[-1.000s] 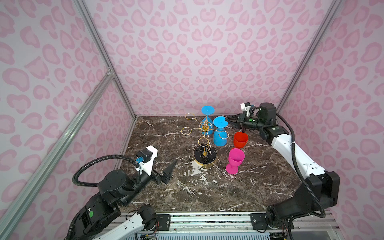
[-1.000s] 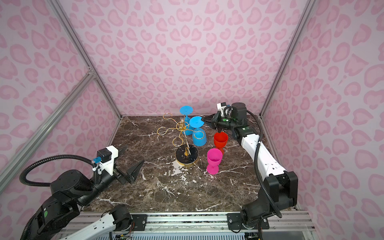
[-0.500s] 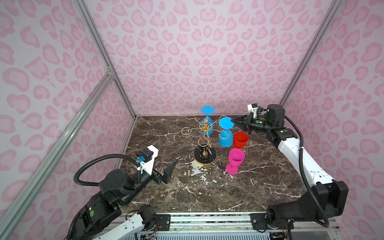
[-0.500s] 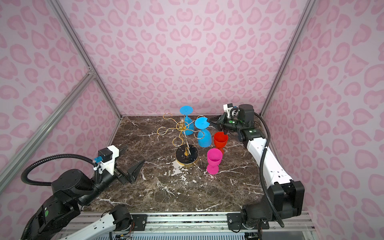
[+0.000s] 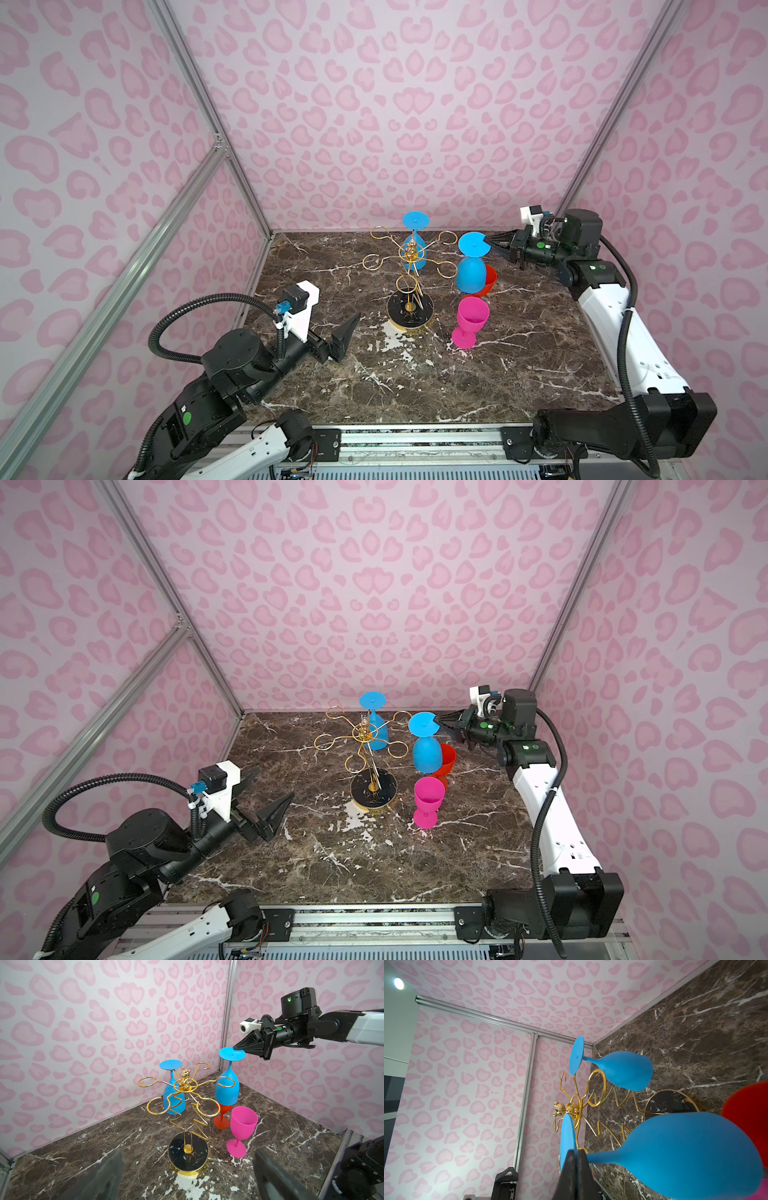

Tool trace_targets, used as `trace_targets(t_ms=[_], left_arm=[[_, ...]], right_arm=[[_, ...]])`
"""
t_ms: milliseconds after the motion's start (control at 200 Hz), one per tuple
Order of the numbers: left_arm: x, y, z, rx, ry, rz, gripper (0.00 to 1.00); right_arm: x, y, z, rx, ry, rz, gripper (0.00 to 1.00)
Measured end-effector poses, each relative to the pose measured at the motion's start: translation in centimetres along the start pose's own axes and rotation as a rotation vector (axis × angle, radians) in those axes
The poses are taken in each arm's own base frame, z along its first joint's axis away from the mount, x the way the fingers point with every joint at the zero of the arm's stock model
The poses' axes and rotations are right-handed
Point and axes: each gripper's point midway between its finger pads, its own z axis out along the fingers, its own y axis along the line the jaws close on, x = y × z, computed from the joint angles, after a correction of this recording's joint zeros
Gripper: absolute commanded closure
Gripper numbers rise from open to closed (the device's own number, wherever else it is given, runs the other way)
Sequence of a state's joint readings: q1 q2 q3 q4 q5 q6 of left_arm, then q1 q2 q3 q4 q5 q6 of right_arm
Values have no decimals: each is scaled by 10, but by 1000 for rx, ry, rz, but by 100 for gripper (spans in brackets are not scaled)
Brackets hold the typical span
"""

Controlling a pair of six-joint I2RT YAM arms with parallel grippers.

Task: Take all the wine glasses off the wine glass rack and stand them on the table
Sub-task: 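Slide the blue glass off its rack hook with the right gripper, then bring the blue glass toward the left gripper while the left gripper reaches for its stem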

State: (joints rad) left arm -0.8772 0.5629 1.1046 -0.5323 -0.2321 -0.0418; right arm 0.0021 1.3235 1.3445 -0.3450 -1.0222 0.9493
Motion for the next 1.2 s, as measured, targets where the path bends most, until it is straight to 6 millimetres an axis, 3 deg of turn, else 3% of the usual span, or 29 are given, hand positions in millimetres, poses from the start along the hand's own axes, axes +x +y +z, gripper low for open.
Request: trace_targets(t_ms=[175,575,880,1090,1200], left_arm=[[-16,-3,6,3,-11,-100,2],[-39,-20,23,79,-1,-462,4],[-57,-39,40,168,7,-676,4],[-66,-53,51,243,23,-767,4],[-66,-59,60,277,47,-809,4]], right_arm=[[-10,11,-21,3,-54,-50,100],[-11,66,-42,-63,-149,-348,100],[48,119,-39,-185,-97,-797,100],[80,128,-36,-252,-75,-1028,100],[106,134,-37,-322,-50,-1154,100]])
